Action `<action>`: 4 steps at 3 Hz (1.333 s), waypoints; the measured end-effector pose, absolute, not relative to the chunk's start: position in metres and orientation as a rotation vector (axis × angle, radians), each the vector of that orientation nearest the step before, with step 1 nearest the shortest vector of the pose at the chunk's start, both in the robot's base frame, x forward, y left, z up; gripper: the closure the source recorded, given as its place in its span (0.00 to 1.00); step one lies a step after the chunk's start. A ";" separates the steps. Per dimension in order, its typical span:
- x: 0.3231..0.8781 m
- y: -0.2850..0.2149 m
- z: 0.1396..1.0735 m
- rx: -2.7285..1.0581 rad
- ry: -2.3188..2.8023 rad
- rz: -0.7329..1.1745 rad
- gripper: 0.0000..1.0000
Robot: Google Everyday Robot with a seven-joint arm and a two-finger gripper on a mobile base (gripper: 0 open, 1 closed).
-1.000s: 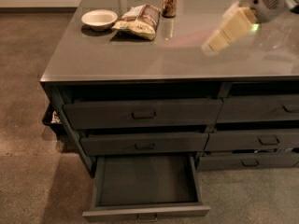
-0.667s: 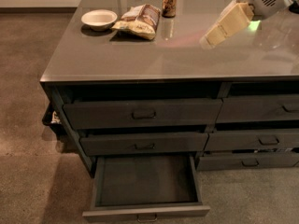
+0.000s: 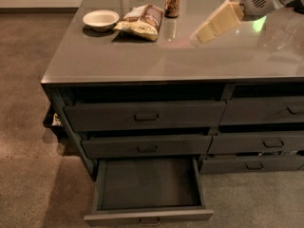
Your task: Place brown chip bag into bottom drawer
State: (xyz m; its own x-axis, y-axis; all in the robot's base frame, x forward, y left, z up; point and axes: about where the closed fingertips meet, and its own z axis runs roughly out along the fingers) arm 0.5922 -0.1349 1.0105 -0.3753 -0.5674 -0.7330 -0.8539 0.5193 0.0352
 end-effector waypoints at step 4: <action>0.744 -0.053 1.018 -0.663 2.052 0.317 0.00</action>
Offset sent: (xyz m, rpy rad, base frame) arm 0.1231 0.0485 0.0158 0.2198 -0.2060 -0.3798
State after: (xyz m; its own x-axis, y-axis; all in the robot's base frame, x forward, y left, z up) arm 0.7442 -0.0535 1.0176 -0.4263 -0.3310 -0.8419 -0.5695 0.8213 -0.0345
